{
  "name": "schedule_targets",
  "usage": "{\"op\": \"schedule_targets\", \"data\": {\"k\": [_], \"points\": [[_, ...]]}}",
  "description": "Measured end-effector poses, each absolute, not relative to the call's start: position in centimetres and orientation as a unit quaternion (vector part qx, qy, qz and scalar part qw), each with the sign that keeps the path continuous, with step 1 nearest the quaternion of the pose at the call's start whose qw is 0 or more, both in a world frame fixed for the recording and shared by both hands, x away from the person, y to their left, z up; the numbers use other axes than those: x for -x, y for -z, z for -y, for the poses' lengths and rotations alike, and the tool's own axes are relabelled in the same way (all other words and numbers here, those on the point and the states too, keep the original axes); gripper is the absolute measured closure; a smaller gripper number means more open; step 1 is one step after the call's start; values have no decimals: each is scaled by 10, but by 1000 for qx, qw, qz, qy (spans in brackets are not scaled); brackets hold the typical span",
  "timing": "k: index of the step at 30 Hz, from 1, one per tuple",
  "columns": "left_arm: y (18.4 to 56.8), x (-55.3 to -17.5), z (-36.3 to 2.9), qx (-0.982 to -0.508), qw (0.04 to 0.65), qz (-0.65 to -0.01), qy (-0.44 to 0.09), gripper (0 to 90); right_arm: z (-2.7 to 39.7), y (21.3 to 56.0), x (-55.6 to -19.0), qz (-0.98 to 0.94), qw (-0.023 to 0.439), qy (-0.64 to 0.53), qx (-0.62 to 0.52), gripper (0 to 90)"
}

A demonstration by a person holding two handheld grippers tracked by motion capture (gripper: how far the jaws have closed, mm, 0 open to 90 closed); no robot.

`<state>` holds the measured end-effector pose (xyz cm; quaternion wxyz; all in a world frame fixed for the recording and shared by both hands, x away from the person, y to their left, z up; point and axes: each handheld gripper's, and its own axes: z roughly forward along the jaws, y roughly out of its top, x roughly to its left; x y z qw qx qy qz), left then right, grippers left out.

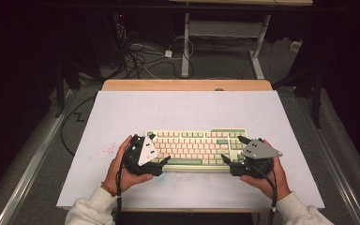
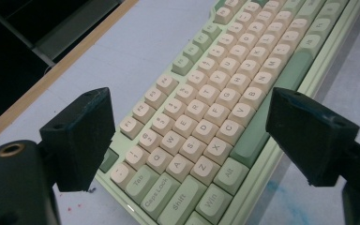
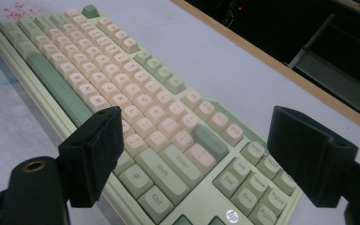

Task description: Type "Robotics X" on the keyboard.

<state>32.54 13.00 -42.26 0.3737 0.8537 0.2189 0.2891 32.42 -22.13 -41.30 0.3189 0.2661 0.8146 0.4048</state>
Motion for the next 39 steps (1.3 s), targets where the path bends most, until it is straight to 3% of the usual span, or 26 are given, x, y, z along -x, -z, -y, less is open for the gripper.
{"op": "schedule_targets", "data": {"k": [39], "points": [[427, -309, -164, -853, 361, -226, -301, 148, 248, 411, -302, -805, 340, -395, -284, 195]]}}
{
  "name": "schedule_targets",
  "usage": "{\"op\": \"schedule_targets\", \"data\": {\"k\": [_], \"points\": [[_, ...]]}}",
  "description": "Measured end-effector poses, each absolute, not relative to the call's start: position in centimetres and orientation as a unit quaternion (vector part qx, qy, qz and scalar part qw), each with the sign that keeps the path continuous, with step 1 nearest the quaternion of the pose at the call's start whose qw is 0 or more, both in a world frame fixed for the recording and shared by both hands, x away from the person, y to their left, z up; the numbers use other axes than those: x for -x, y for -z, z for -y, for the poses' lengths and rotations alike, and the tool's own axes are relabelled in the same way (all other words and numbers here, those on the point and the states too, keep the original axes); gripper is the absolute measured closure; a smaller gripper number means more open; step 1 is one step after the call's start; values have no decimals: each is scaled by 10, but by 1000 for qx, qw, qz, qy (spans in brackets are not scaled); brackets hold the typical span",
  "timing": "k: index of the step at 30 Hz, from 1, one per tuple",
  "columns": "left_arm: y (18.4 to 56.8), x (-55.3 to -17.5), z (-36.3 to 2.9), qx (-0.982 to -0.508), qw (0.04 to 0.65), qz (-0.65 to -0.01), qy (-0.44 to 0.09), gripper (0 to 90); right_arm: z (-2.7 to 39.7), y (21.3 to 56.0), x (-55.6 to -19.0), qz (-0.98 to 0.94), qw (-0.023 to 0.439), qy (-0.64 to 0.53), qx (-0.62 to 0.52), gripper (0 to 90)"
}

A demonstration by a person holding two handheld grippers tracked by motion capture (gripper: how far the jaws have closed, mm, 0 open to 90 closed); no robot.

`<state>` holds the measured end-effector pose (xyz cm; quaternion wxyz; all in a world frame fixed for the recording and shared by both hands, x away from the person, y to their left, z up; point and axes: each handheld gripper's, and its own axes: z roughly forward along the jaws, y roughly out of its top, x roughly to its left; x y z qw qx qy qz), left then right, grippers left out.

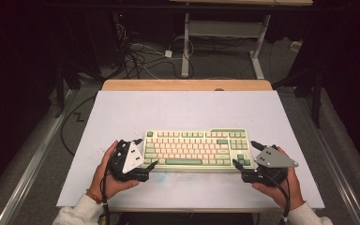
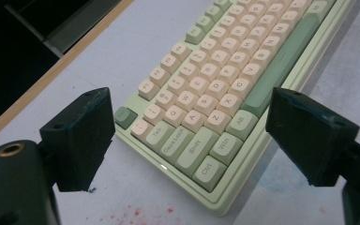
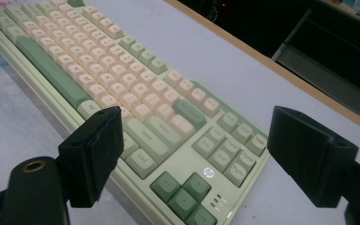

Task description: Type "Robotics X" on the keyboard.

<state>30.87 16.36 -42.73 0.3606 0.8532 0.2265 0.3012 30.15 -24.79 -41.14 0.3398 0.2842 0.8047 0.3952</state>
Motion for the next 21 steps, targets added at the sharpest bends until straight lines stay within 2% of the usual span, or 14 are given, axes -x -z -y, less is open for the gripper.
{"op": "schedule_targets", "data": {"k": [21], "points": [[439, -299, -189, -851, 343, -254, -305, 148, 264, 416, -297, -798, 350, -385, -304, 193]]}}
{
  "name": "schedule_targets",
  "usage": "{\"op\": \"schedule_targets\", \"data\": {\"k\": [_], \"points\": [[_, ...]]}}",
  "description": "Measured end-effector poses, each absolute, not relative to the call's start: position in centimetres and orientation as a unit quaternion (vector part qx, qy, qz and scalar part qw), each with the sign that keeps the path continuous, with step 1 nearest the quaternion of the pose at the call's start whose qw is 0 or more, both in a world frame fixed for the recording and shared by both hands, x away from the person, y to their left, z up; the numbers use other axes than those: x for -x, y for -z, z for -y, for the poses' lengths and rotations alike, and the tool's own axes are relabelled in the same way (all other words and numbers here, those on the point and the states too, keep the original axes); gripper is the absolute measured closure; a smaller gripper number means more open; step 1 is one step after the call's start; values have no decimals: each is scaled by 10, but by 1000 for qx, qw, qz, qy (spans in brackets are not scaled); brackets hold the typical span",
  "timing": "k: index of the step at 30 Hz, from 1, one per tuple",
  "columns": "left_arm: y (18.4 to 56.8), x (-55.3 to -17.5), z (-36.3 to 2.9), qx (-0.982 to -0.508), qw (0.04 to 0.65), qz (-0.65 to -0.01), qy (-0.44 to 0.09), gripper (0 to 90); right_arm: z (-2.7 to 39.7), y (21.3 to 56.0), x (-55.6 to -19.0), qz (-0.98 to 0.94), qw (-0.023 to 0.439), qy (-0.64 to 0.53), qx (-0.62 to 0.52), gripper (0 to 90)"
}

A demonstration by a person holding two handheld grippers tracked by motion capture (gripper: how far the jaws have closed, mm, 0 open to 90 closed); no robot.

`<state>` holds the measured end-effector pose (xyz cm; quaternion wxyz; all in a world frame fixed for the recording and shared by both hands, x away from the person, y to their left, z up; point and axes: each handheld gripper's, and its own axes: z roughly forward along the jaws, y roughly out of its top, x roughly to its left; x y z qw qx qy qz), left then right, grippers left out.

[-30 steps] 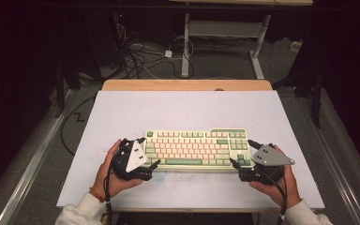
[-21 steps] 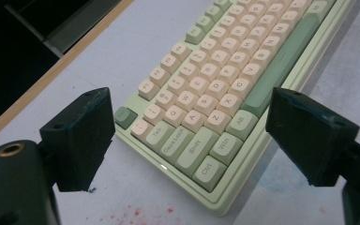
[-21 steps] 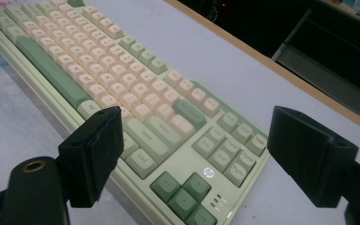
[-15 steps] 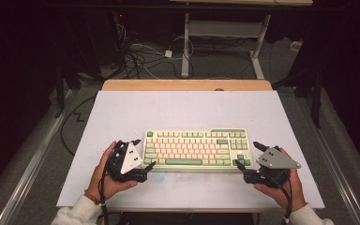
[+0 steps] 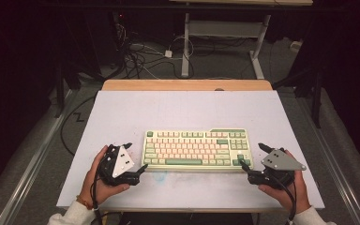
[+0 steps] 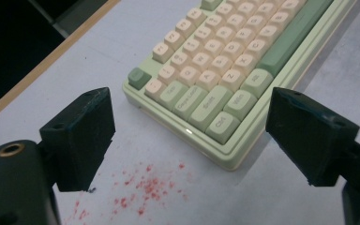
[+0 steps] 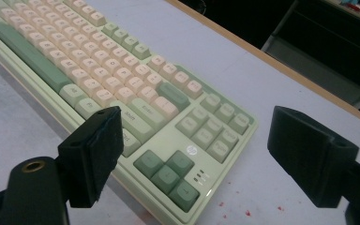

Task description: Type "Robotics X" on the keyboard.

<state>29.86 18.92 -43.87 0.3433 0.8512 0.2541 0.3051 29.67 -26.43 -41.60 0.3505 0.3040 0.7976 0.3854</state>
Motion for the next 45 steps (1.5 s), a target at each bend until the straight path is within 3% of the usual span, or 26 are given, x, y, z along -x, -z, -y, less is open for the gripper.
{"op": "schedule_targets", "data": {"k": [29, 45], "points": [[470, -292, -216, -853, 312, -284, -307, 148, 309, 447, -293, -779, 357, -361, -368, 187], [481, -287, -224, -850, 316, -302, -294, 148, 309, 459, -286, -779, 348, -359, -378, 171]]}}
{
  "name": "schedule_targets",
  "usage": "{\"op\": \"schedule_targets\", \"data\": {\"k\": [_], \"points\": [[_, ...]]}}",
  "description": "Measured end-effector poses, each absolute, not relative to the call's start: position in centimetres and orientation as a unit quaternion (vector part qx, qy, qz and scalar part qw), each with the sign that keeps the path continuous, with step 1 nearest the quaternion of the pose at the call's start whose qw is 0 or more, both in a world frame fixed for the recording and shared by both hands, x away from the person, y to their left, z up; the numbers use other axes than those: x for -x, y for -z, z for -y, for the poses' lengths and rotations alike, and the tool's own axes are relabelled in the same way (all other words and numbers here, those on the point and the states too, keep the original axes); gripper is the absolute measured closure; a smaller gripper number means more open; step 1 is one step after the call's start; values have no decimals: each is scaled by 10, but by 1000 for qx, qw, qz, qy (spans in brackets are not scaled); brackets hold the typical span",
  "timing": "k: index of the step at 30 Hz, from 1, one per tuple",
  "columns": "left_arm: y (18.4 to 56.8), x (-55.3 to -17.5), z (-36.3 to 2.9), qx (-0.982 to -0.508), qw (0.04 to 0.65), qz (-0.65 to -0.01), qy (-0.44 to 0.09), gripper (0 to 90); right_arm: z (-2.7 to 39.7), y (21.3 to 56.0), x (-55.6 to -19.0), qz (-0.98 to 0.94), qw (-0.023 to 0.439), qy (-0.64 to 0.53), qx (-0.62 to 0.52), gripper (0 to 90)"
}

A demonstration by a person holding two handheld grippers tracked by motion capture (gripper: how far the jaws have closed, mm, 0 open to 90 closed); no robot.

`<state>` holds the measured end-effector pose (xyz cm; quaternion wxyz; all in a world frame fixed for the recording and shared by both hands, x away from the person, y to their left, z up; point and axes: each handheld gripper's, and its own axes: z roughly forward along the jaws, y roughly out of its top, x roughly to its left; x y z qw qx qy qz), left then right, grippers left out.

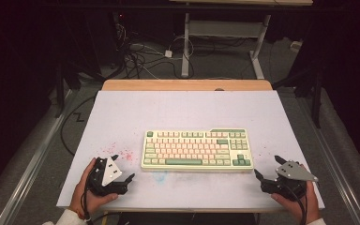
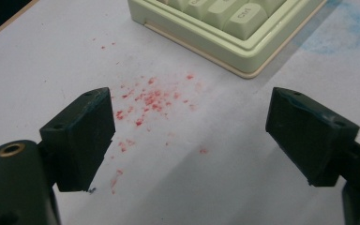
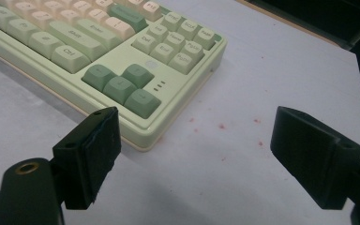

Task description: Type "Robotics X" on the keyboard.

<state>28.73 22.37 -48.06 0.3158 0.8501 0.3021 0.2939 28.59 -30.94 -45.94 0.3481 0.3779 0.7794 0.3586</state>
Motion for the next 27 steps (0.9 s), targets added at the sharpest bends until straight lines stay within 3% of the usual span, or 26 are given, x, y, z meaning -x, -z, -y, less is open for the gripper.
{"op": "schedule_targets", "data": {"k": [27], "points": [[479, -286, -223, -848, 323, -296, -298, 148, 304, 453, -279, -776, 370, -361, -361, 169]]}}
